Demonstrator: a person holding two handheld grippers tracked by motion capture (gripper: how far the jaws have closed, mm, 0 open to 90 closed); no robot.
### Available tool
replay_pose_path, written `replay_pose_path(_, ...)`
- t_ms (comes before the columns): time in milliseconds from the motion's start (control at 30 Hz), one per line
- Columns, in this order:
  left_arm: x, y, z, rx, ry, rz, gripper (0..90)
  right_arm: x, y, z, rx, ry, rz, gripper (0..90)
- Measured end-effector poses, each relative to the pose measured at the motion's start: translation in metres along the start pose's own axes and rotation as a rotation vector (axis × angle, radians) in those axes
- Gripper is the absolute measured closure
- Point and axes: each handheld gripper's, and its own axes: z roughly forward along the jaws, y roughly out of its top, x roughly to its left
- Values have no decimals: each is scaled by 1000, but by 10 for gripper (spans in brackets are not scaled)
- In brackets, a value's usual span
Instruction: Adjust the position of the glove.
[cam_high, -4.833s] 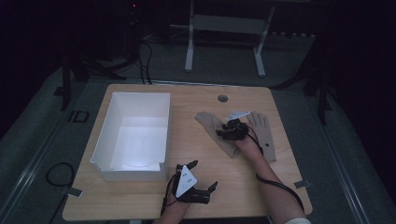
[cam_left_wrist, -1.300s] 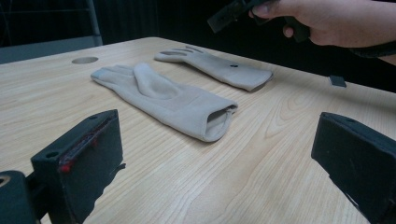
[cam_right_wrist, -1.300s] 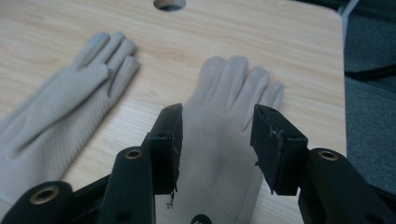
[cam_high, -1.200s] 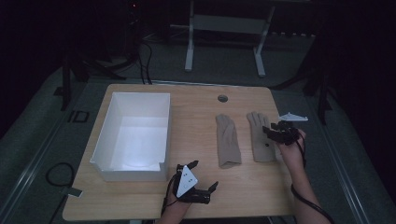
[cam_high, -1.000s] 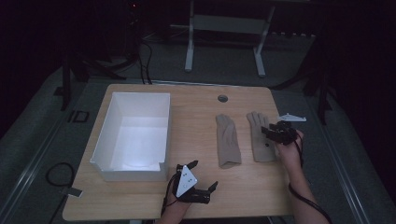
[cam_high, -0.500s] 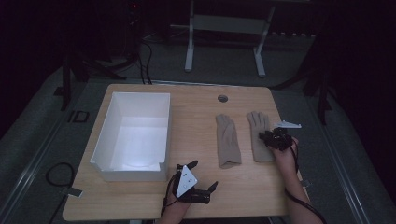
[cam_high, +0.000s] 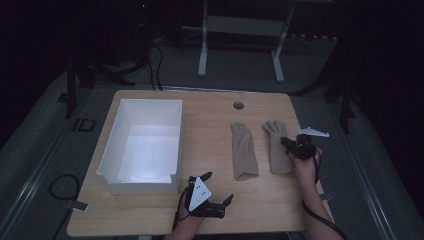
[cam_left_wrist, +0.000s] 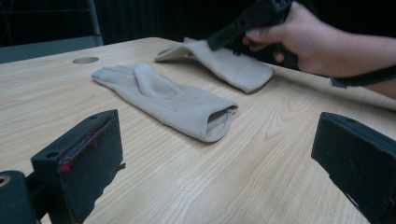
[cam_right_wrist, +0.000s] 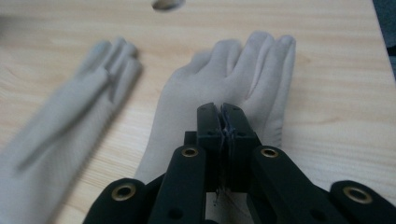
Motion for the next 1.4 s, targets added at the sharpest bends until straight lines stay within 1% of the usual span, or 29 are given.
replay_pose_path(67,0,0,0,0,0,0,24,6,7,-6,-14,-13,-8,872)
replay_pose_path(133,0,0,0,1,1,1,24,12,13,-11,-29,-5,4,872)
replay_pose_path(200,0,0,0,-1,1,-1,24,19,21,-16,-43,-9,-2,872)
replay_pose_path(233,0,0,0,-1,1,0,24,23,26,-20,-59,-7,5,872)
replay_pose_path(267,0,0,0,-1,1,0,24,26,29,-21,-62,-3,9,872)
replay_pose_path(300,0,0,0,-1,2,1,24,29,33,-24,-72,2,22,872)
replay_pose_path(400,0,0,0,-1,1,2,24,43,45,-28,-88,-8,20,872)
replay_pose_path(467,0,0,0,-1,1,2,24,52,53,-31,-98,2,33,871)
replay_pose_path(533,0,0,0,-1,0,3,24,62,61,-32,-112,0,42,872)
replay_pose_path(600,0,0,0,-1,0,3,24,70,67,-32,-118,3,37,872)
replay_pose_path(733,0,0,0,-1,-1,3,24,89,79,-31,-122,-8,31,872)
replay_pose_path(800,0,0,0,-2,0,-1,24,96,82,-29,-120,0,32,871)
replay_pose_path(833,0,0,-1,-3,2,-3,24,99,83,-28,-115,1,30,871)
replay_pose_path(867,0,0,-1,-3,2,-3,24,99,83,-28,-115,1,30,871)
replay_pose_path(900,0,0,-1,-5,3,-2,24,103,83,-26,-110,3,27,871)
replay_pose_path(933,0,0,-1,-5,2,0,24,111,83,-22,-102,11,44,871)
replay_pose_path(1067,0,0,-1,-4,-1,2,24,123,74,-11,-81,-9,38,871)
replay_pose_path(1100,0,0,-1,-4,-1,1,24,124,71,-8,-71,-4,46,871)
replay_pose_path(1167,0,0,-1,-4,-1,2,24,126,64,-1,-51,-12,46,871)
replay_pose_path(1200,0,0,-1,-3,-2,4,24,126,60,3,-41,-2,57,871)
replay_pose_path(1233,0,0,-1,-3,-3,4,24,127,56,6,-30,-4,60,871)
replay_pose_path(1267,0,0,-1,-2,-3,4,24,128,53,8,-22,-9,56,870)
replay_pose_path(1333,0,0,0,-1,-5,2,24,129,46,13,-8,-7,64,870)
replay_pose_path(1400,0,0,0,-2,-5,3,24,130,41,17,7,-15,55,870)
